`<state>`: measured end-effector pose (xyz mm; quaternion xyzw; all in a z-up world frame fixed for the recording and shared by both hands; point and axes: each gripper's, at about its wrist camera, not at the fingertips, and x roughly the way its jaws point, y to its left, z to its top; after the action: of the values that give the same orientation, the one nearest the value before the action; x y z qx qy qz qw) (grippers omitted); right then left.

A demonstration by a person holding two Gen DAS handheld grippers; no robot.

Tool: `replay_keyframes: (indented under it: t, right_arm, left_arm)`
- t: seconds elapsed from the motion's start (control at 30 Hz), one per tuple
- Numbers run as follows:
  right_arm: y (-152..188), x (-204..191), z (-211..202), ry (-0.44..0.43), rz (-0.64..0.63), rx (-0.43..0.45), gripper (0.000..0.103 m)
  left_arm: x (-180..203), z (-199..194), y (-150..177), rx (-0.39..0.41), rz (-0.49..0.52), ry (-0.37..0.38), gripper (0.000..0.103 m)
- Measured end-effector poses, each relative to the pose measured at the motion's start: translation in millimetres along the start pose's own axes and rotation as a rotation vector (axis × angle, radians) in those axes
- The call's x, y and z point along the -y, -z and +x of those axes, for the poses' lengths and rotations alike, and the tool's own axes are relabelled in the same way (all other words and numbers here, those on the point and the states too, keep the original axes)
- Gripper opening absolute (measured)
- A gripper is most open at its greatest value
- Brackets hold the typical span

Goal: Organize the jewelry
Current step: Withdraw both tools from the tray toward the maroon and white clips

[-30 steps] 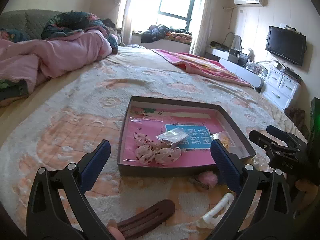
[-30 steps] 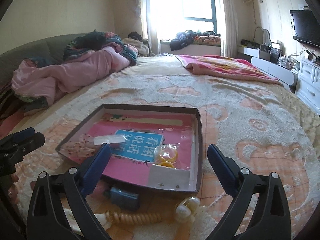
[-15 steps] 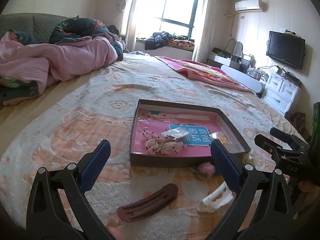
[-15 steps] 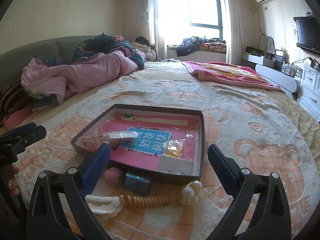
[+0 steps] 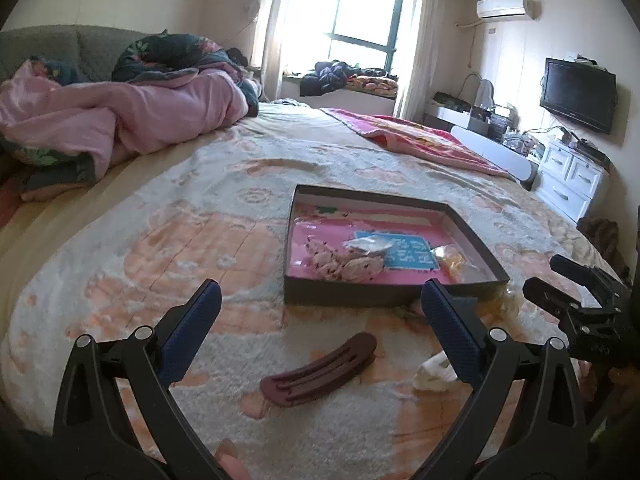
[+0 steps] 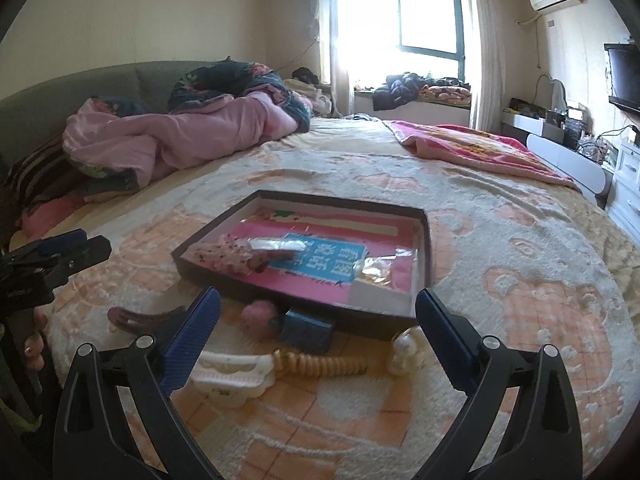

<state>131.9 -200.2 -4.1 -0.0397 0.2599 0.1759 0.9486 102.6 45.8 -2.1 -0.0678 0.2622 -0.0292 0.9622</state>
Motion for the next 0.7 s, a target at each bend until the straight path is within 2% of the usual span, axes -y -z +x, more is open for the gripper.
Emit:
replay_keyframes:
  t: [0.4, 0.7]
  right_arm:
    - [19.7, -23.6, -1.0, -0.041, -0.029, -0.045, 0.095]
    - [32.1, -39.1, 1.7, -0.065, -0.061, -0.078, 0.095]
  left_arm:
    - [-14.5, -14.8, 23.5, -0.038, 0.004, -0.007, 0.091]
    - [-10.0, -7.7, 37.7, -0.114, 0.043, 0.0, 0.092]
